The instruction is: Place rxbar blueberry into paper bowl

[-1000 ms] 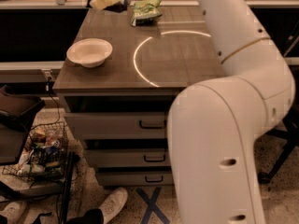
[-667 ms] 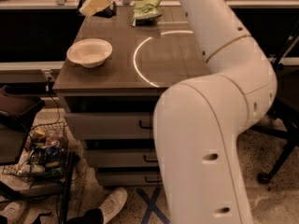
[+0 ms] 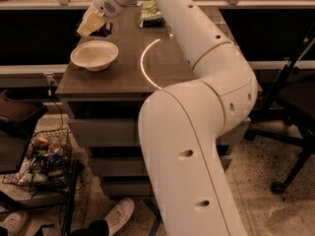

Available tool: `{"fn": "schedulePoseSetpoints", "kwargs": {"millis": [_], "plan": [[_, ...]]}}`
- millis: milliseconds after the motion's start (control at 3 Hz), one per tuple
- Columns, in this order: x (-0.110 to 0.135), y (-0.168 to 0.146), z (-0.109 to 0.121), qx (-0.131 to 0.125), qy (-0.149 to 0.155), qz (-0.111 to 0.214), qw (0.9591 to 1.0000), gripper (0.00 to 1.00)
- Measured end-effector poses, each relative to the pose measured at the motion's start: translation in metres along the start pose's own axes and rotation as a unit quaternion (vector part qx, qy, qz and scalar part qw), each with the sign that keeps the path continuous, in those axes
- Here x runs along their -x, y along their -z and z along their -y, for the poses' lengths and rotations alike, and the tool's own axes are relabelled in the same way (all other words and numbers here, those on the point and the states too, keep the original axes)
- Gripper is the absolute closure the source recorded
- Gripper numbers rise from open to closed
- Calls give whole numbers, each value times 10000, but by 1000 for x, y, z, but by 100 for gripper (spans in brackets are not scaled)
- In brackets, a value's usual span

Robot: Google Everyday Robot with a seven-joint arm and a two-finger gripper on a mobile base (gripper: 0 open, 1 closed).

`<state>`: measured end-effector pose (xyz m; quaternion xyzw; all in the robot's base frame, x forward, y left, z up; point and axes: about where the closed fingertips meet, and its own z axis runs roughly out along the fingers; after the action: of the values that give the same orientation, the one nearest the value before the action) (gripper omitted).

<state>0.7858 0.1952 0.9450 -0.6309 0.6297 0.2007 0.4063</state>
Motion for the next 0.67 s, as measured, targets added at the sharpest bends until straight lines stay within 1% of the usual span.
{"fn": "schedulePoseSetpoints", "kwargs": {"millis": [333,667], "plan": [[-16,-11,0,30,-248,-152,9996,100],[-30,-13,-1,33,-487,-255,9985,100]]}}
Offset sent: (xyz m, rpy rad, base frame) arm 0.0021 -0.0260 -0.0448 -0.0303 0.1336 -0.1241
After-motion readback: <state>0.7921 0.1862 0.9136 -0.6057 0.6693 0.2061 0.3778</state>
